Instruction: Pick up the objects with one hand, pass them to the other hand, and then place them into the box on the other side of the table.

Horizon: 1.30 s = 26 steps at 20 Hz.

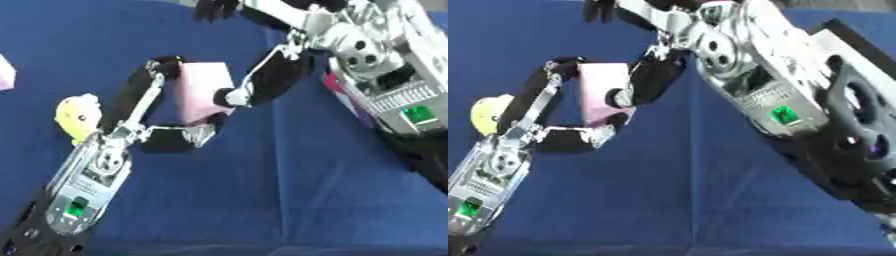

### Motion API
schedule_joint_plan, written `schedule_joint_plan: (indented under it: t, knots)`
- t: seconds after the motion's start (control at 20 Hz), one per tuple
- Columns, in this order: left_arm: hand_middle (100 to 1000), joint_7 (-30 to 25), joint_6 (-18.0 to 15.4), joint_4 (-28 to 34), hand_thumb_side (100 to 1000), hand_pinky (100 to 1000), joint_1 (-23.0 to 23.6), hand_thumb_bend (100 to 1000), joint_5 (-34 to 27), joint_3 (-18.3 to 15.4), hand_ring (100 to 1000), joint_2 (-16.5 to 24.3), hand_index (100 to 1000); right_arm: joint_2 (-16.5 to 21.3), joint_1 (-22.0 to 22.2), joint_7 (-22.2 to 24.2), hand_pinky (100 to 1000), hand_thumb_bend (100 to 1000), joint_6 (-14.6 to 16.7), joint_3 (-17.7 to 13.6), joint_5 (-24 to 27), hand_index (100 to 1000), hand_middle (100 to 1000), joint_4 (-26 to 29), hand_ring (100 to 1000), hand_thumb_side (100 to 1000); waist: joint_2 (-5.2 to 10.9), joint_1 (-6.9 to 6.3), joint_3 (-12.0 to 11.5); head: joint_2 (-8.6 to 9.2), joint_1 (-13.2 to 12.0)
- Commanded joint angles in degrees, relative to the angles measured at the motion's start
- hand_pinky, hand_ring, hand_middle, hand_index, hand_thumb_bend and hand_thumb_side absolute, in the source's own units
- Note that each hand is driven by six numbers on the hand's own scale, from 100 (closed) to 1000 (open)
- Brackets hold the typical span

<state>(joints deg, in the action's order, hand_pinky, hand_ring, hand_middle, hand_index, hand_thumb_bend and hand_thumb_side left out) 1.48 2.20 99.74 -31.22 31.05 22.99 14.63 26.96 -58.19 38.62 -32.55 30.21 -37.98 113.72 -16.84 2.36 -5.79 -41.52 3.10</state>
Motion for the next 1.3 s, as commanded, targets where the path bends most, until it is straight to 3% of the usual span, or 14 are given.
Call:
schedule_joint_plan:
  t: [0.05, 0.95, 1.15, 1.3]
  knots:
    - [574, 0.20, 0.07, 0.54, 327, 766, -0.97, 100, 0.31, -0.43, 563, 0.45, 582, 1.22, -0.66, 10.72, 768, 576, -11.02, -1.02, 0.88, 787, 704, 0.87, 788, 139, 1.55, -0.27, 0.03, 0.12, -0.06]
    - [569, 1.04, 0.56, 2.44, 327, 759, -1.93, 100, -1.21, -0.24, 558, 0.02, 580, -0.05, 1.95, 9.75, 770, 569, -14.66, 4.19, -2.14, 754, 667, 0.87, 782, 131, 1.38, 0.01, -0.85, -0.08, 0.74]
    - [569, 1.01, 0.51, 2.58, 328, 759, -2.01, 100, -1.37, -0.11, 558, -0.09, 580, -0.25, 2.08, 7.54, 771, 495, -16.30, 4.34, -1.82, 726, 636, 0.87, 777, 132, 1.27, -0.01, -0.95, -0.18, 0.75]
    - [568, 1.02, 0.45, 2.62, 329, 759, -2.10, 100, -1.51, -0.06, 558, -0.21, 580, -0.28, 2.18, 5.79, 771, 392, -17.28, 4.44, -0.94, 695, 605, 0.87, 770, 132, 1.17, -0.03, -0.96, -0.25, 0.73]
